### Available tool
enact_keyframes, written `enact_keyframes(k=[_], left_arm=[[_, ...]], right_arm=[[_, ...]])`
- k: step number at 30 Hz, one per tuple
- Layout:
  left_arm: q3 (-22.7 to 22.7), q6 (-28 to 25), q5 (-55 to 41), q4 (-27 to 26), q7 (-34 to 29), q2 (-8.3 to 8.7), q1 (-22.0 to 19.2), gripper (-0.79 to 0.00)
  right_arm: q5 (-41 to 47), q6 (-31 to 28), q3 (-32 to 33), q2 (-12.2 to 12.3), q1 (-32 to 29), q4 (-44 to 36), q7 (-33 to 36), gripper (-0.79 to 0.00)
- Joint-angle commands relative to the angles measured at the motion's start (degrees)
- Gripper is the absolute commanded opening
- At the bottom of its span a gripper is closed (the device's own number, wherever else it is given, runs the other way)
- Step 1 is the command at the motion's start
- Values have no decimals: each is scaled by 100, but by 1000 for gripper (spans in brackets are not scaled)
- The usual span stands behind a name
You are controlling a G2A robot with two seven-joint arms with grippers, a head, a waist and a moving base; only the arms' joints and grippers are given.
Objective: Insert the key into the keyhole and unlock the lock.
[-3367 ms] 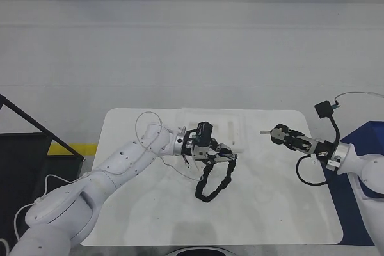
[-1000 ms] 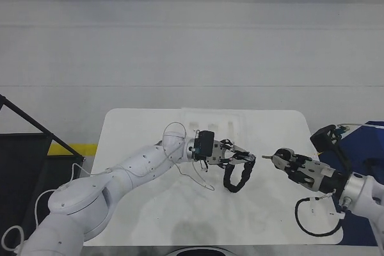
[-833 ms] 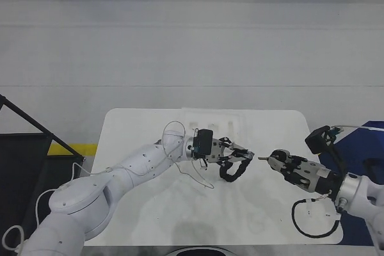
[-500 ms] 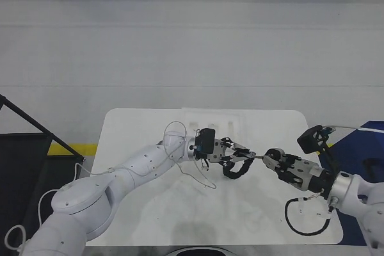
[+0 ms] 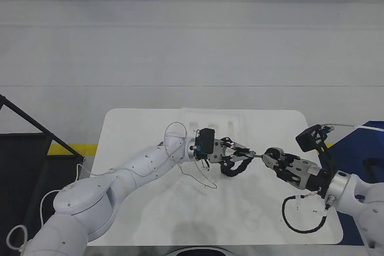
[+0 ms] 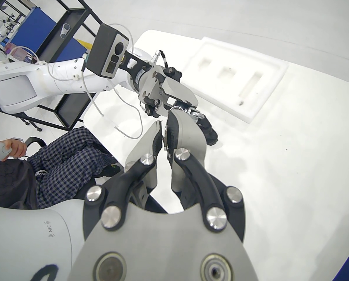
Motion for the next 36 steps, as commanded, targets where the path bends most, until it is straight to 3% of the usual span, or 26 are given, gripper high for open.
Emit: enact_keyframes(k=[1,36], left_arm=[[0,-1,13,-7,-1,0,5,-785],[0,39,187,14,39,-34,-46,-785]], right_arm=[[7,55,4,1,6,0,6,-785],[-540,439,-476,19,233,0,88,-785]])
